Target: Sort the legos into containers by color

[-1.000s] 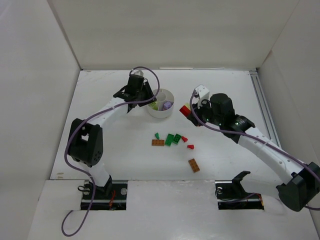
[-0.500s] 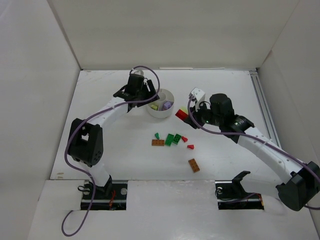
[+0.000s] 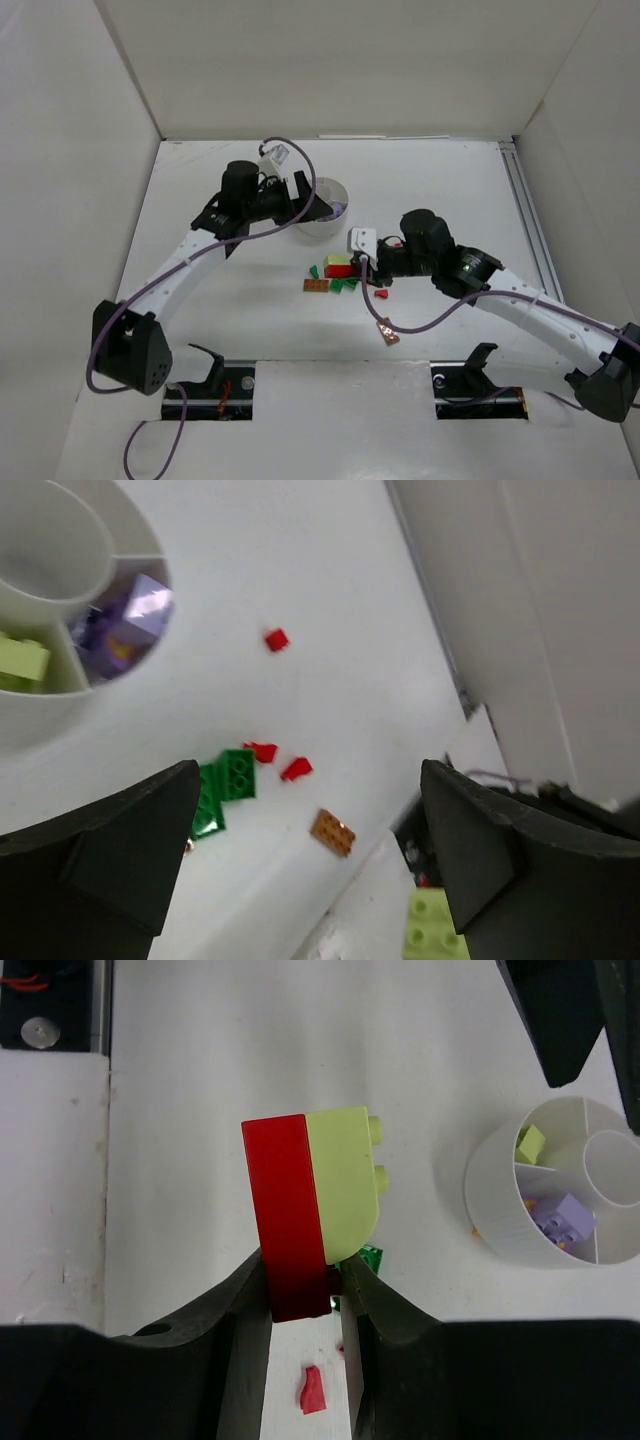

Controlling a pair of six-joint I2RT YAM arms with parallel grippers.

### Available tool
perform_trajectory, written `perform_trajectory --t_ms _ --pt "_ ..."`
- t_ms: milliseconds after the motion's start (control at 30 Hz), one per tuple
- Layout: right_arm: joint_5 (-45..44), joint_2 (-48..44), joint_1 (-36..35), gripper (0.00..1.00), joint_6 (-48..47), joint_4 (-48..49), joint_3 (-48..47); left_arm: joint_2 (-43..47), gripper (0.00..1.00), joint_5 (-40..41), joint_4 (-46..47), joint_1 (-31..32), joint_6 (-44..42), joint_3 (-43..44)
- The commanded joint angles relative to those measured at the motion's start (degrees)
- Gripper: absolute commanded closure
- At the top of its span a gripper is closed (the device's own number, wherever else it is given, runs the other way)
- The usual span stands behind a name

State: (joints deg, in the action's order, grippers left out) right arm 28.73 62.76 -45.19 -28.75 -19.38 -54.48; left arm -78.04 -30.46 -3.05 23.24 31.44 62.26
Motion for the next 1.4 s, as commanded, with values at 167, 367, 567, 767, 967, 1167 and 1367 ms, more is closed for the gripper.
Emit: perform_trajectory --t_ms 167,367,567,767,967,1167,1367 --pt "-8.3 -1.1 -4.2 1.0 -7.5 -1.5 -1.4 11.8 0.19 -22.1 8.0 -0.1 -0.9 -12.3" --pt "-6.1 -0.5 -5.3 1.0 -10.6 -2.1 -2.6 20.1 0.19 -23.6 11.8 0.4 0.4 -18.7" --pt "-6.8 1.8 -8.2 1.0 -11.9 -4.1 -5.4 20.8 0.2 -22.7 10.7 0.4 0.9 -18.1" --pt "-7.5 3.3 -8.7 1.0 -11.9 -2.8 -6.4 20.8 0.2 -21.1 9.6 2.0 -0.4 -19.0" --pt "-7.5 2.8 -8.7 1.0 -11.2 0.2 -6.4 22.0 0.24 -20.5 10.3 2.0 0.9 -20.7" --pt "-7.0 2.3 -8.7 1.0 -11.2 2.1 -6.4 22.0 0.25 -20.5 10.3 2.0 1.4 -20.7" --pt "-9.2 2.8 -9.2 1.0 -11.2 3.3 -6.4 21.4 0.45 -23.2 13.3 2.0 3.2 -20.7"
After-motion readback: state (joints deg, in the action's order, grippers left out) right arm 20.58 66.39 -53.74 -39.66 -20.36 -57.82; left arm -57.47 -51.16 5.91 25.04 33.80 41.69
